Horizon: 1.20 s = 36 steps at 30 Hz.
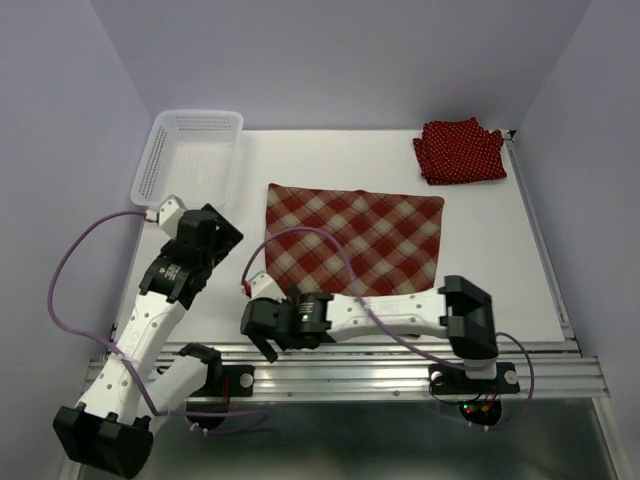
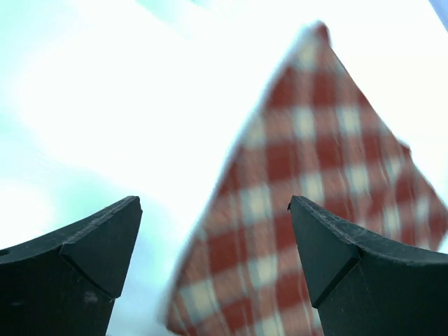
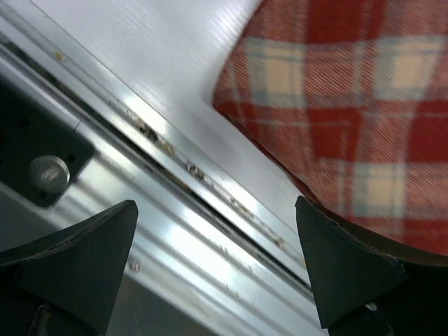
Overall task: Fold and stack the skirts
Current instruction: Fold the skirt
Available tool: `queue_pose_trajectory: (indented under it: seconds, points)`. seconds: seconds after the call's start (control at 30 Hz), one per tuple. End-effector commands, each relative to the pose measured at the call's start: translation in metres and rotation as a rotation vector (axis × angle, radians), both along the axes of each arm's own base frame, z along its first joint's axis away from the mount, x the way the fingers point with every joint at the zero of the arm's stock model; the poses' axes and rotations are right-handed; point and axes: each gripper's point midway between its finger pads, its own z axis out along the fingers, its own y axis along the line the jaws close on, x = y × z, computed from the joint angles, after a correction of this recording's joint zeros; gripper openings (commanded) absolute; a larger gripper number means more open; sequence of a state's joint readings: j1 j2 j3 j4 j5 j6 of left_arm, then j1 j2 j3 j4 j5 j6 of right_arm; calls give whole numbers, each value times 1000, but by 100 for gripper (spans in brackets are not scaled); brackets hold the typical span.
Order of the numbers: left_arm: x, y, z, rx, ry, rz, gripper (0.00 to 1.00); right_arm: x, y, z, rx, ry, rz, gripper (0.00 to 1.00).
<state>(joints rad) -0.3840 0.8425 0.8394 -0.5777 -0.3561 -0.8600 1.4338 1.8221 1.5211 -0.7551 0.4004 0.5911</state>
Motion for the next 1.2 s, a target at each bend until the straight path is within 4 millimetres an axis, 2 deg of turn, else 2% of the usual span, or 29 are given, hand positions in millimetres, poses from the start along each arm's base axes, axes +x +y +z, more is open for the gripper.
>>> queue_pose_trajectory:
  seconds: [0.0, 0.03, 0.07, 0.13, 0.27, 0.37, 0.5, 0.63, 0.7, 0.77, 0.8, 0.83, 0.87, 0.9, 0.93, 0.97, 1.0, 1.03, 1.07, 1.1, 1.13, 1.17]
  points:
    - [2, 56, 8, 100, 10, 126, 99, 23, 27, -7, -86, -139, -17, 100]
    - [4, 61, 7, 116, 15, 120, 99, 24, 34, -24, -126, -141, 3, 100]
    - [6, 67, 7, 107, 17, 134, 99, 28, 45, -17, -102, -157, -1, 100]
    - [8, 78, 1, 115, 50, 148, 99, 33, 55, -30, -133, -186, 29, 100]
    - [13, 87, -9, 114, 95, 147, 99, 40, 68, -38, -164, -228, 58, 100]
    - [15, 90, -13, 97, 97, 141, 99, 42, 70, -47, -185, -239, 79, 99]
    - [15, 93, -15, 93, 99, 149, 99, 42, 67, -61, -218, -238, 93, 84]
    - [15, 92, -12, 92, 91, 141, 99, 43, 60, -79, -253, -214, 88, 81]
    - [16, 91, -11, 88, 85, 128, 99, 45, 55, -86, -260, -198, 74, 71]
    - [17, 89, -11, 89, 85, 111, 99, 50, 57, -86, -243, -203, 65, 68]
    - [17, 86, -10, 82, 82, 97, 99, 54, 53, -91, -249, -199, 63, 55]
    - [18, 85, -8, 80, 74, 91, 99, 53, 53, -94, -248, -195, 71, 47]
    - [20, 84, -6, 77, 65, 78, 99, 58, 53, -93, -233, -188, 62, 36]
    - [22, 80, -3, 66, 54, 60, 99, 58, 50, -96, -228, -165, 65, 13]
    - [24, 78, 1, 63, 38, 46, 99, 59, 56, -94, -193, -175, 75, 6]
    - [26, 72, 3, 49, 28, 11, 99, 56, 58, -76, -141, -175, 91, 1]
    - [29, 68, 6, 41, 15, -13, 99, 52, 46, -82, -152, -163, 103, 1]
    - [31, 64, 8, 35, 7, -35, 99, 49, 44, -75, -125, -159, 110, 1]
    - [36, 49, 13, -10, -23, -111, 99, 47, 48, -66, -77, -161, 125, 1]
    - [40, 43, 13, -26, -32, -145, 99, 42, 49, -43, -13, -152, 144, 1]
    - [45, 38, 16, -40, -59, -169, 99, 43, 38, -46, -18, -138, 152, 1]
    - [47, 32, 16, -61, -67, -196, 99, 39, 39, -40, 8, -128, 175, 1]
